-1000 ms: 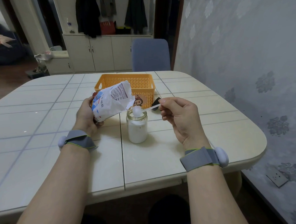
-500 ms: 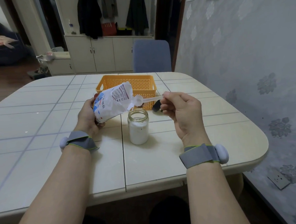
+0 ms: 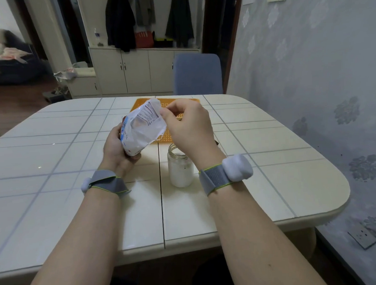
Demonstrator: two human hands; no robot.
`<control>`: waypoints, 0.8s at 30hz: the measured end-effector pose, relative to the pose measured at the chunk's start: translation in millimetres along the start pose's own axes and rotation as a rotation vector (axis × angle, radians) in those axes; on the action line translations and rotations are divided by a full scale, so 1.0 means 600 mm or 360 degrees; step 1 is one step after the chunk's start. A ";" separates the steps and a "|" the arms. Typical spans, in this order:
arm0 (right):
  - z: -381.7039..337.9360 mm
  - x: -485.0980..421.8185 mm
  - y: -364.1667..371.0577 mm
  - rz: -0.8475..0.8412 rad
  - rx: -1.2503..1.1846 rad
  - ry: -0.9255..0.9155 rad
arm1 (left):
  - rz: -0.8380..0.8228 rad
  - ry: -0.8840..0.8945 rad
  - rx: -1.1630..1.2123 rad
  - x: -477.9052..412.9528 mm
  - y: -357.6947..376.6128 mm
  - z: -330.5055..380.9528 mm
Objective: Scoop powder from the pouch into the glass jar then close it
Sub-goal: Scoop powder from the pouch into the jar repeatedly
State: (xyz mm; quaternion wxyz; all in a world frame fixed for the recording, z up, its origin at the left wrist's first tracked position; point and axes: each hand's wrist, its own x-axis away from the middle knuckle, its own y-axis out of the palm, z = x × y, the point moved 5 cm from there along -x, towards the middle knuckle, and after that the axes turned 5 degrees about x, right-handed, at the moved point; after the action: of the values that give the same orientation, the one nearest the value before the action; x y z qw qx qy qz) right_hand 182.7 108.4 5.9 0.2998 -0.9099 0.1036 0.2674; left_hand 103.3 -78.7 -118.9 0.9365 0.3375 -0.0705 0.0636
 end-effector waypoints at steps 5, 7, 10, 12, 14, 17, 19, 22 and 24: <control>0.004 -0.006 0.005 0.0071 -0.0037 0.0070 | 0.0040 -0.0004 0.0048 0.005 0.007 -0.002; -0.004 -0.006 0.003 0.0111 -0.0023 0.0016 | 0.0103 0.0062 -0.0010 0.007 0.007 0.001; -0.028 0.000 0.001 0.0158 0.0025 -0.0176 | 0.0168 0.0222 -0.0130 0.011 0.014 0.007; -0.037 0.006 0.005 0.0194 0.0047 -0.0299 | 0.0188 0.0266 -0.0074 0.009 0.015 0.008; -0.037 0.012 0.011 0.0234 0.0043 -0.0404 | 0.0199 0.0277 0.0017 0.010 0.010 0.010; -0.025 0.016 0.016 0.0285 0.0078 -0.0479 | 0.0172 0.0286 0.0112 0.012 0.009 0.014; -0.015 0.017 0.020 0.0282 0.0104 -0.0468 | 0.0158 0.0277 0.0117 0.016 0.009 0.015; -0.011 0.025 0.015 0.0346 0.0172 -0.0497 | 0.0140 0.0260 0.0145 0.014 0.006 0.013; -0.019 0.033 0.006 0.0439 0.0266 -0.0558 | 0.0174 0.0238 0.0165 0.014 0.004 0.012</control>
State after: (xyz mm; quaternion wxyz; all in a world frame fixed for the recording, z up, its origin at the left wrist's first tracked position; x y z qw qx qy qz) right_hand 202.6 98.3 1.2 0.3481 -0.7987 0.1950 0.4504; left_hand 110.7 -81.1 -110.5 0.9156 0.3756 -0.0154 0.1430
